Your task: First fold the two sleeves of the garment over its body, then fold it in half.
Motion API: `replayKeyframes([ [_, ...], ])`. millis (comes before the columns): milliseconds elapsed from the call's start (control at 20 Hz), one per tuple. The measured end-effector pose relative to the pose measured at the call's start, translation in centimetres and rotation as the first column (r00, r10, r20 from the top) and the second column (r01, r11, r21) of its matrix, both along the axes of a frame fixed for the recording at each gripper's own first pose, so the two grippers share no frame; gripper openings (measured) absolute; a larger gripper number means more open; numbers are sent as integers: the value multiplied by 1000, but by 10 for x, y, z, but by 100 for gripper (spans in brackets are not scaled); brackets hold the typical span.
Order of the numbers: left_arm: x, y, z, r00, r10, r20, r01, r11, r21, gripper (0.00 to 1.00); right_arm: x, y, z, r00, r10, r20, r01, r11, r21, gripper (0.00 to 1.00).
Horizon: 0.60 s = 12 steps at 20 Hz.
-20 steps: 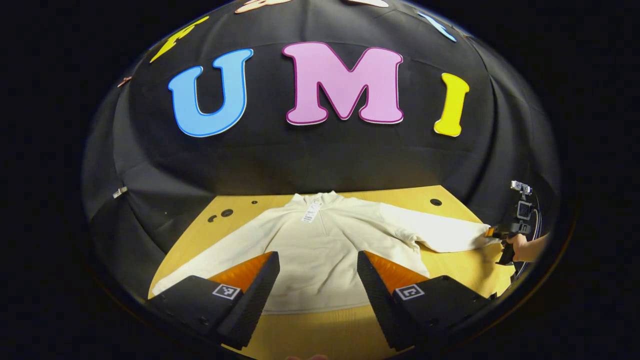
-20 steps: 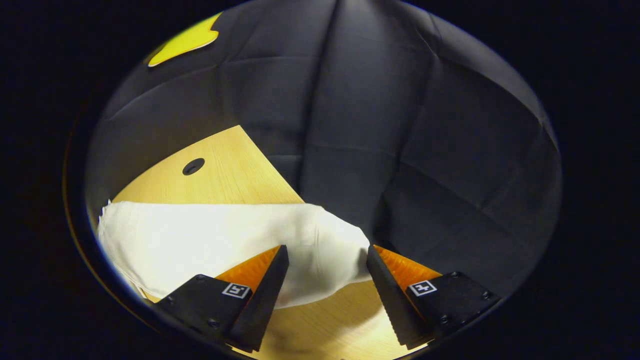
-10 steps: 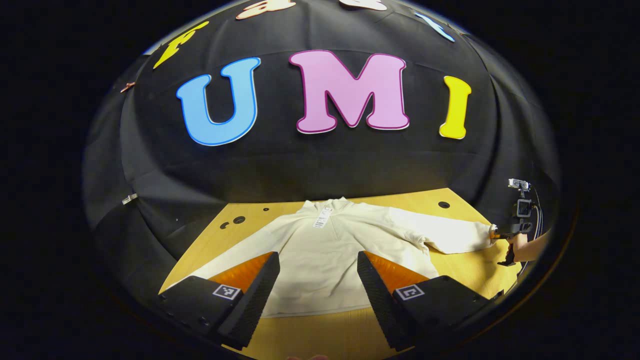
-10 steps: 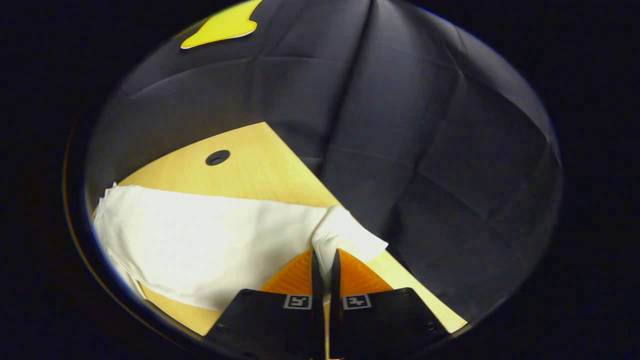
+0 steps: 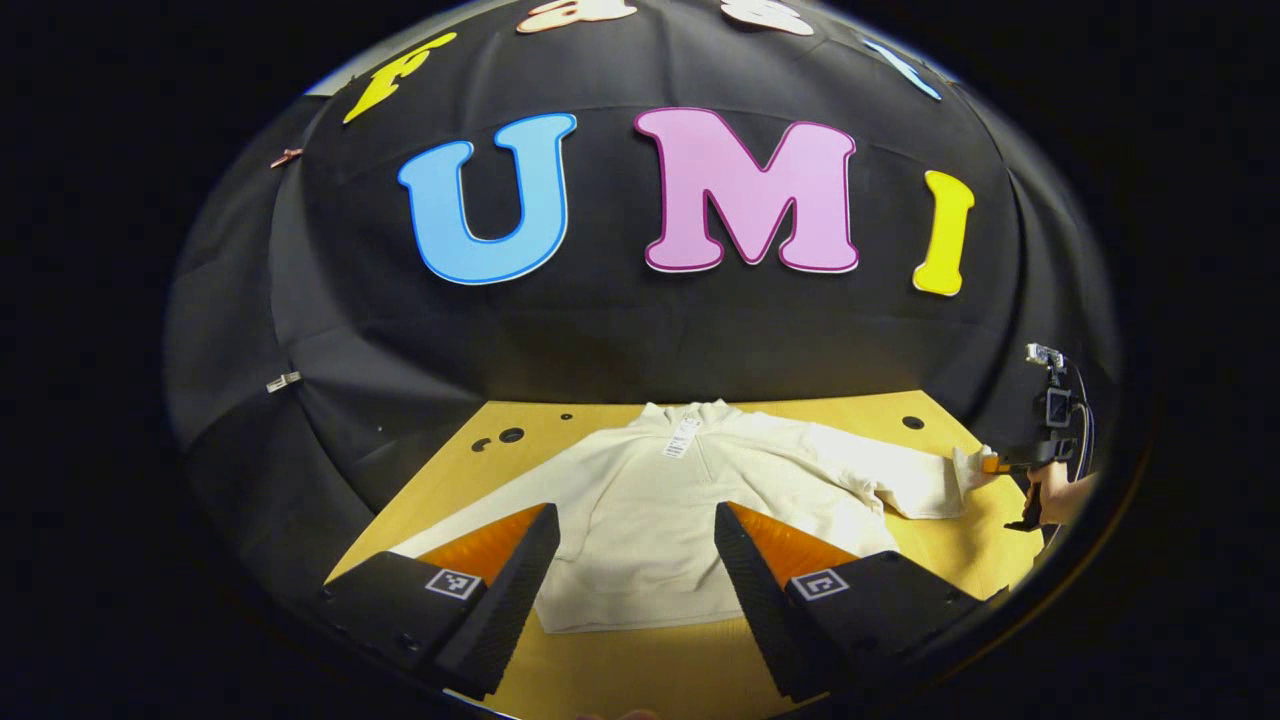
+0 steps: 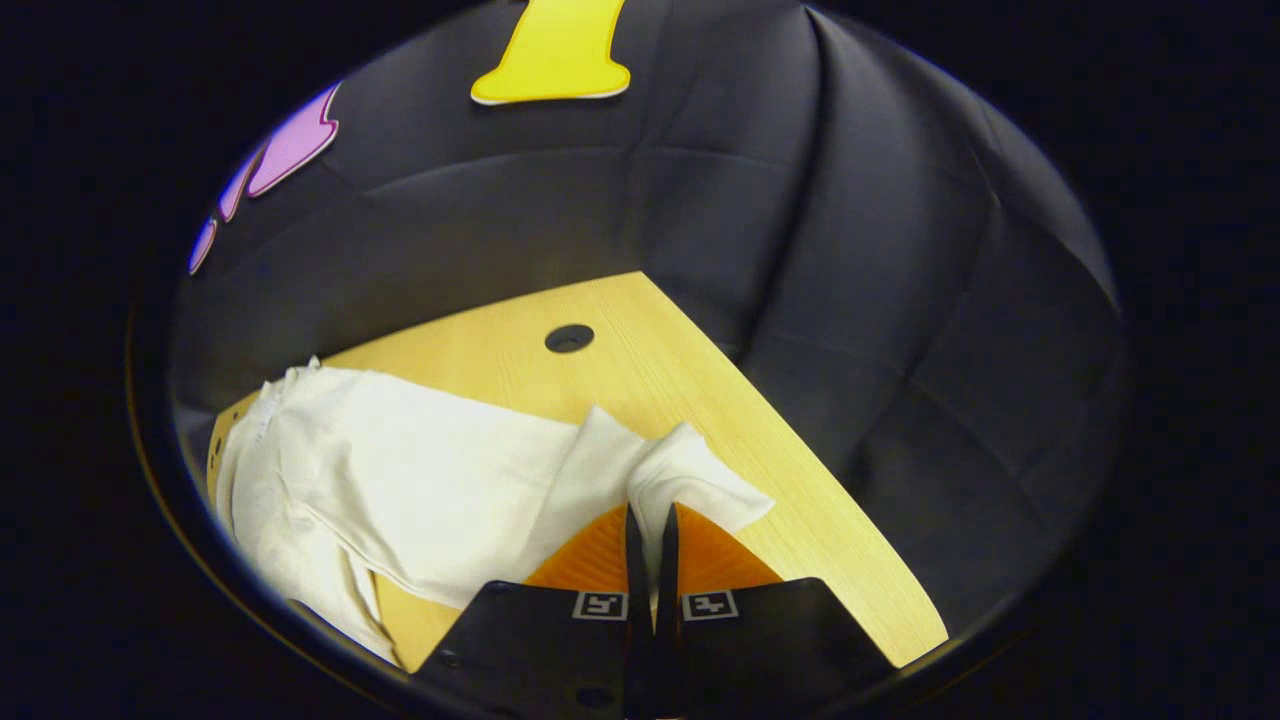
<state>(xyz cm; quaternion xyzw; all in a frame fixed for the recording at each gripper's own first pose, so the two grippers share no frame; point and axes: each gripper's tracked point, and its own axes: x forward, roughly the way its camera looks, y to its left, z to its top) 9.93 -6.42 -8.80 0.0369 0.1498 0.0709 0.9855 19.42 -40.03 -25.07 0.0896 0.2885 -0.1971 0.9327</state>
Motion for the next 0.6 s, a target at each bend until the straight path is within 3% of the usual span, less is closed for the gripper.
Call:
replayKeyframes([
  [100,-4,10,2,1000,12,8,-12,1000,-13,96,11,12,31,999,18,36,-18,1000,0,5],
  [150,-6,16,2,1000,20,10,-19,1000,-17,96,16,18,47,999,24,46,-25,1000,3,0],
  [250,-9,36,4,998,57,21,-57,998,-18,96,37,40,76,995,49,87,-48,999,-16,5],
  [400,-15,68,8,991,128,39,-126,991,-44,96,67,80,117,980,151,128,-142,987,-74,5],
  [600,-30,113,7,974,226,37,-224,973,-56,96,99,152,164,948,254,190,-249,967,-51,5],
])
